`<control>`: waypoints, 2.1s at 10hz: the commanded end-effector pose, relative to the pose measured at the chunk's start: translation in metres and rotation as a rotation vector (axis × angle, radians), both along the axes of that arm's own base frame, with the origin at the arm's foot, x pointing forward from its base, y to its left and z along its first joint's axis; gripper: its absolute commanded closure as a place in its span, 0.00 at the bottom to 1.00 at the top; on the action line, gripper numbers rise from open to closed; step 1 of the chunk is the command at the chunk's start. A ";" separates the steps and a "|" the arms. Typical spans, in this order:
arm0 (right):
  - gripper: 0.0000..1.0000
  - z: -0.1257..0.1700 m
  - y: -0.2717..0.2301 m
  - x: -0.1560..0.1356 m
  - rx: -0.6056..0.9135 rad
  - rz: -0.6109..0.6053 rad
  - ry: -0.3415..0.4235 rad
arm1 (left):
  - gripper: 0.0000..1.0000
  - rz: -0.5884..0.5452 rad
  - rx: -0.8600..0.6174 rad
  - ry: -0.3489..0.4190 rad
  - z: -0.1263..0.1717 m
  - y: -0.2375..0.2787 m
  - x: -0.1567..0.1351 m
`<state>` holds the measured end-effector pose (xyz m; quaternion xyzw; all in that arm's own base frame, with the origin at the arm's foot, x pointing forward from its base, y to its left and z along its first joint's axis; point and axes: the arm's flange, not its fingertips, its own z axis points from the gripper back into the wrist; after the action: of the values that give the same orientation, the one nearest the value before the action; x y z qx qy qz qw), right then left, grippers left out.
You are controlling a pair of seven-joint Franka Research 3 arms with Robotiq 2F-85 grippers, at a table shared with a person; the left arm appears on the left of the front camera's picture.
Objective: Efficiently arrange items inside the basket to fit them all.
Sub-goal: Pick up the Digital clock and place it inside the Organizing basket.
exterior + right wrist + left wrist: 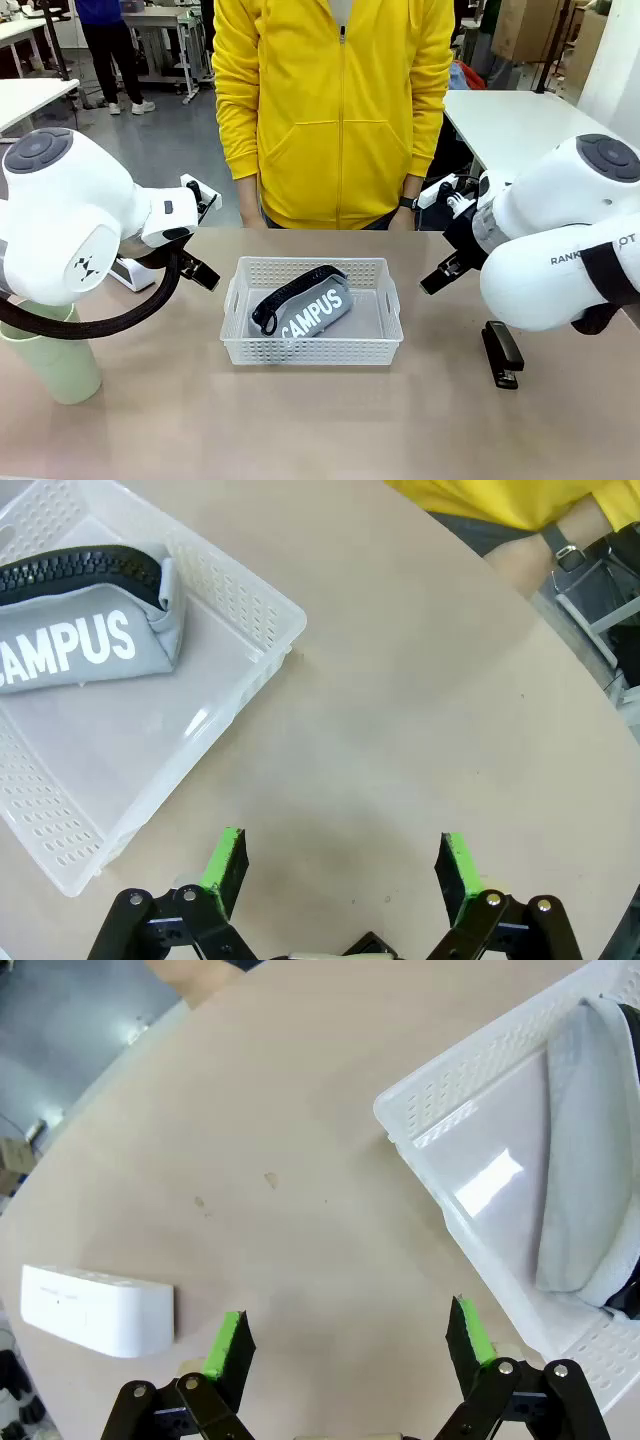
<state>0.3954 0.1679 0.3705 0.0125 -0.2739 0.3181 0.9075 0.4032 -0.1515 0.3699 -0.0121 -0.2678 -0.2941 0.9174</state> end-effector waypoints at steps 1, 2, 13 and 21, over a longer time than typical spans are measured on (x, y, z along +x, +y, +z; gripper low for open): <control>0.00 0.000 0.000 0.000 0.000 0.000 0.000 | 0.00 0.000 0.000 0.000 0.000 0.000 0.000; 0.00 0.000 0.000 0.000 0.000 0.000 0.000 | 0.00 0.000 0.000 0.000 0.000 0.000 0.000; 0.00 0.000 0.000 0.000 0.000 0.000 0.000 | 0.00 0.000 0.000 0.000 0.000 0.000 0.000; 0.00 0.185 -0.150 -0.067 0.488 0.149 -0.016 | 0.00 -0.076 -0.437 -0.050 0.156 0.138 -0.141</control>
<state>0.3370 0.0590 0.5431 0.2051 -0.3476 0.3139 0.8594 0.3347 -0.0617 0.5527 -0.1771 -0.3496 -0.2480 0.8860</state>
